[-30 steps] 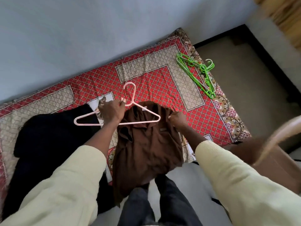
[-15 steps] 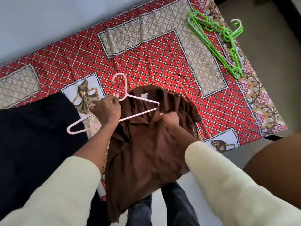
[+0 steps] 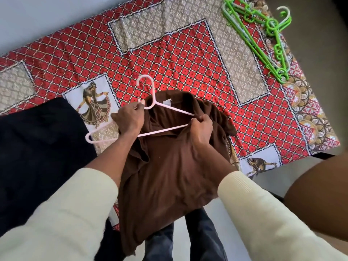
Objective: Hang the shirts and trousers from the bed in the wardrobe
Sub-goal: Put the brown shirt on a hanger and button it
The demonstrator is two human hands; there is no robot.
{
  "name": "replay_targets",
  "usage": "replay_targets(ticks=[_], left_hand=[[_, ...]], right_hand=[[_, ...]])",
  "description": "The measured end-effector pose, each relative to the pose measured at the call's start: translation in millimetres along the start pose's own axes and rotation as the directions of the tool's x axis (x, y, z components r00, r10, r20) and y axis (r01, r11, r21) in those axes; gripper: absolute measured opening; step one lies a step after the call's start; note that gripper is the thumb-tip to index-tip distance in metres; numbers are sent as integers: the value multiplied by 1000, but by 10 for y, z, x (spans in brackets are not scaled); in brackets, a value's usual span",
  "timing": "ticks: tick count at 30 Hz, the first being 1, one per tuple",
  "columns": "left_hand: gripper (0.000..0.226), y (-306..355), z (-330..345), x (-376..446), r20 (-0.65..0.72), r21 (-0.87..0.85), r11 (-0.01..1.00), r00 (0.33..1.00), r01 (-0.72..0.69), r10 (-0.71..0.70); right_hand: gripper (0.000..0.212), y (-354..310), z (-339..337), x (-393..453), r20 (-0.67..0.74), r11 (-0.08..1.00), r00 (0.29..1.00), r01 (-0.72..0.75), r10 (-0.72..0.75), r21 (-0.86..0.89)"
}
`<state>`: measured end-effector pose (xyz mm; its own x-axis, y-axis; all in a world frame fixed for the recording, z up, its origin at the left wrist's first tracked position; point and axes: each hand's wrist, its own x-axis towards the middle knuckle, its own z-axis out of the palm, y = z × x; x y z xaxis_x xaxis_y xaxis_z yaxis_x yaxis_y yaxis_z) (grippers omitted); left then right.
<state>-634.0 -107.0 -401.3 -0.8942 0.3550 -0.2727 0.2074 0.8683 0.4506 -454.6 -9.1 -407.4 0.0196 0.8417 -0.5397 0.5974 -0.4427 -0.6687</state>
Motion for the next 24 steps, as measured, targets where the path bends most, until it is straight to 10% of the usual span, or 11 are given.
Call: replay_targets(ticks=[7,10,14,17,21,24], left_hand=[[38,496,467,-36,227,-37,988,962,-151,155],[33,589,608,-35,295,-154,978,938,-139,179],[21,561,643,-65,352,-319,943,912,-95,211],[9,563,604,-115,342,-406,908,905,-101,253],[28,436,491,-223,176,-361,907,939,-218,296],[16,127,421,-375,-55,-154,952,965,-263,258]], right_hand=[[5,-207,64,-359,299,831,814,547,-498,-104],[13,-231,35,-282,286,905,882,415,-374,-97],[47,-246,-134,65,-93,951,953,272,-287,-150],[75,-285,-67,290,180,861,914,404,-364,-308],[15,-353,67,568,272,923,926,322,-261,-212],[11,-427,74,653,209,958,948,266,-240,-109]])
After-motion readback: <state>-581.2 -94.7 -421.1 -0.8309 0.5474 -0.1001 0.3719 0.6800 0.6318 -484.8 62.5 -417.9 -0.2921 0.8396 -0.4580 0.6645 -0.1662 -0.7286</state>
